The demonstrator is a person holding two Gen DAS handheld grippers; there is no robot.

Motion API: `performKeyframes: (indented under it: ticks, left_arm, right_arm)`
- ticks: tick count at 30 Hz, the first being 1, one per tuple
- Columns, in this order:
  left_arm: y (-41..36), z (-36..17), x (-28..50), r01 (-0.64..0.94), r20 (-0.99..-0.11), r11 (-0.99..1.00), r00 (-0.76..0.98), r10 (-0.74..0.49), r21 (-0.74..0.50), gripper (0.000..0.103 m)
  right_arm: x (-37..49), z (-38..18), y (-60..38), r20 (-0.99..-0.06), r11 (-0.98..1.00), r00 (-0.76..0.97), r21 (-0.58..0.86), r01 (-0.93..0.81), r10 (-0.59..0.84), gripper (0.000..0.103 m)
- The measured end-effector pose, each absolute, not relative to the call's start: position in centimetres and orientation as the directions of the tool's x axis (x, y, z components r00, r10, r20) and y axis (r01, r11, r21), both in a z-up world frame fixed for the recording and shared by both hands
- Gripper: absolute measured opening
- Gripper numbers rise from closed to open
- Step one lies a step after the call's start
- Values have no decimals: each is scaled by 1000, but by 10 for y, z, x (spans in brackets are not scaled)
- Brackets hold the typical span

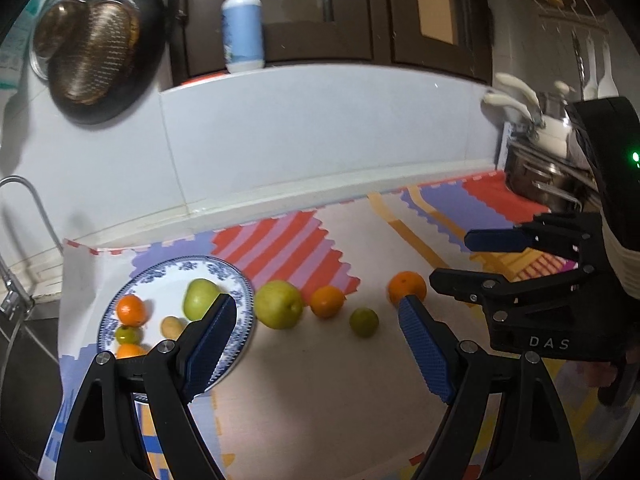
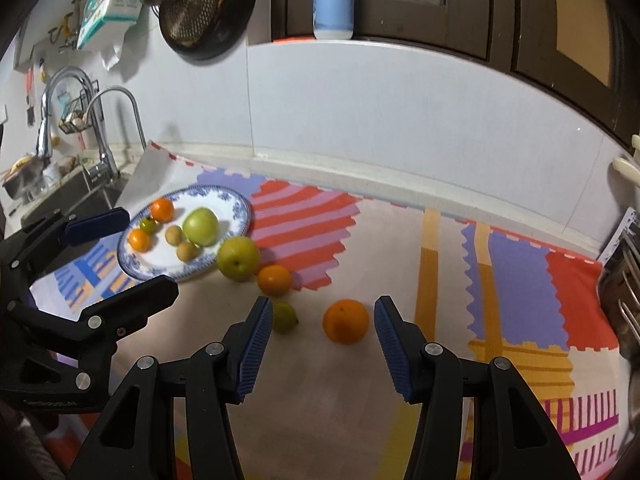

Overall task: Organize fruits
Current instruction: 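Move both open tools back toward the remaining fruits on the mat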

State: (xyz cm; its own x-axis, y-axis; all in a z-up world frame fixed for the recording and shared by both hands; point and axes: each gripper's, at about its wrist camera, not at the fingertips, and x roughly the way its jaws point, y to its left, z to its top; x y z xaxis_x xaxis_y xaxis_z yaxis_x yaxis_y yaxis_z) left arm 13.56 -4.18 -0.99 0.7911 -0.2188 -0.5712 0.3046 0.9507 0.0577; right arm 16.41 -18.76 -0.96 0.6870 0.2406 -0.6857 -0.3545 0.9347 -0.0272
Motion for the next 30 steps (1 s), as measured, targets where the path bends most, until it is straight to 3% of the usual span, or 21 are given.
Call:
performKeyframes:
  ticks: [12, 30]
  left_arm:
    - [-59, -51, 167, 386, -650, 921, 714, -259, 57, 75]
    - [-75, -83, 205, 463, -740, 884, 572, -353, -64, 45]
  right_arm:
    - [192, -51, -191, -756, 922, 612, -28, -386, 233, 53]
    - [222, -82, -191, -794, 908, 549, 9, -419, 262, 53]
